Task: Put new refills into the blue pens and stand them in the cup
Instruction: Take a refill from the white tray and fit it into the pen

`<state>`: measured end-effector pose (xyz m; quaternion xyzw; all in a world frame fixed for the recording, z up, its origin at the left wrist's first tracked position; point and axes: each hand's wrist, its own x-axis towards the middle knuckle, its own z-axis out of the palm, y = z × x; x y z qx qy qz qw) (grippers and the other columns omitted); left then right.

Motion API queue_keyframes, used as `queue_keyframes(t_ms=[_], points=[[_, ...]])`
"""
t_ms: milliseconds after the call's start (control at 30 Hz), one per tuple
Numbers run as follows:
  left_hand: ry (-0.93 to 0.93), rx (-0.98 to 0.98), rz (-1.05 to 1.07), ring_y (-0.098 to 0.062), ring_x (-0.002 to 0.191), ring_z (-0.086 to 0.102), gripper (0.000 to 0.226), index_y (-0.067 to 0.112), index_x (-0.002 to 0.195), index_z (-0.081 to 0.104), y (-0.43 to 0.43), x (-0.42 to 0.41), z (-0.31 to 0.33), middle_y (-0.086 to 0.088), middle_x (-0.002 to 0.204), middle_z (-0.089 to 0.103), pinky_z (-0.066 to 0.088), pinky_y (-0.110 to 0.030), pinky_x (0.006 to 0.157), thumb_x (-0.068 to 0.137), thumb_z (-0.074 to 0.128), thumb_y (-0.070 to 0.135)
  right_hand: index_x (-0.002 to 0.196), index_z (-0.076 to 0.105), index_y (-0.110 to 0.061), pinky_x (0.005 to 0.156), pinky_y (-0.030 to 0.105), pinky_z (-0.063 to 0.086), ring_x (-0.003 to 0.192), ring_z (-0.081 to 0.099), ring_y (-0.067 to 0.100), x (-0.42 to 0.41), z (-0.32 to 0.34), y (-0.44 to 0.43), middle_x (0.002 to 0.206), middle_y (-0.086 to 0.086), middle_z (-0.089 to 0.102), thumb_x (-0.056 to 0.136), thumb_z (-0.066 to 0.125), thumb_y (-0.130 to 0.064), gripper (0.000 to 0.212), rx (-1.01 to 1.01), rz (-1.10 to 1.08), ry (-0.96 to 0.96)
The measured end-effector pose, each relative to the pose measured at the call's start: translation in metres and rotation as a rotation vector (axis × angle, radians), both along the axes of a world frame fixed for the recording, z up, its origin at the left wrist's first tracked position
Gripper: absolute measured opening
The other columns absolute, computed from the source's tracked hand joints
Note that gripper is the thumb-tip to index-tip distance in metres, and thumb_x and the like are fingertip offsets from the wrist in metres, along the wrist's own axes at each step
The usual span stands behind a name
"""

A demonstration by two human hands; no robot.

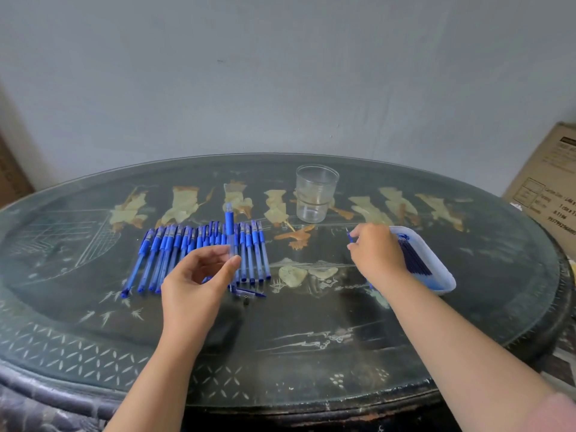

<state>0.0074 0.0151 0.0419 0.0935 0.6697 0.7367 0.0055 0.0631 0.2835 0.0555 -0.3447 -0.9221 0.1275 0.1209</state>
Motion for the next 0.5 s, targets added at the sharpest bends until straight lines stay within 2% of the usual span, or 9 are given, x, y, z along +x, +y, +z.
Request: queue_keyframes(t_ms=[100,200,333,500], points=[[-0.003,-0.002,-0.001,-0.026,0.088,0.071,0.019,0.020,0.094,0.073,-0.001,-0.001,-0.002,-0.003,0.089,0.075,0.056,-0.035,0.084,0.077,0.079,0.014,0.103,0.064,-0.006,0.061,0.029,0.040,0.076,0.054,0.029,0.002,0.001,-0.008,0.098,0.012,0.066,0.093,0.052,0.000,0.017,0.201,0.030,-0.113],[0.002,-0.011,-0.002,-0.031,0.089,0.071,0.019,0.019,0.094,0.073,-0.002,-0.001,-0.003,-0.005,0.090,0.075,0.056,-0.043,0.089,0.077,0.079,0.014,0.104,0.063,-0.006,0.062,0.031,0.041,0.083,0.061,0.029,0.003,0.001,-0.016,0.102,0.012,0.064,0.093,0.051,0.003,0.018,0.337,0.054,-0.201],[0.006,-0.018,-0.001,-0.030,0.089,0.071,0.020,0.018,0.095,0.073,-0.003,-0.001,-0.004,-0.005,0.090,0.075,0.056,-0.046,0.090,0.078,0.079,0.013,0.104,0.062,-0.006,0.064,0.031,0.041,0.095,0.062,0.029,0.004,-0.001,-0.022,0.103,0.011,0.064,0.088,0.051,0.010,0.026,0.411,0.070,-0.276],[0.004,-0.032,0.003,-0.028,0.089,0.071,0.019,0.018,0.095,0.073,-0.002,-0.002,-0.005,-0.004,0.090,0.075,0.056,-0.042,0.089,0.078,0.079,0.014,0.108,0.063,-0.006,0.065,0.031,0.041,0.100,0.061,0.029,0.003,-0.004,-0.027,0.107,0.012,0.064,0.090,0.051,0.009,0.026,0.446,0.075,-0.326]])
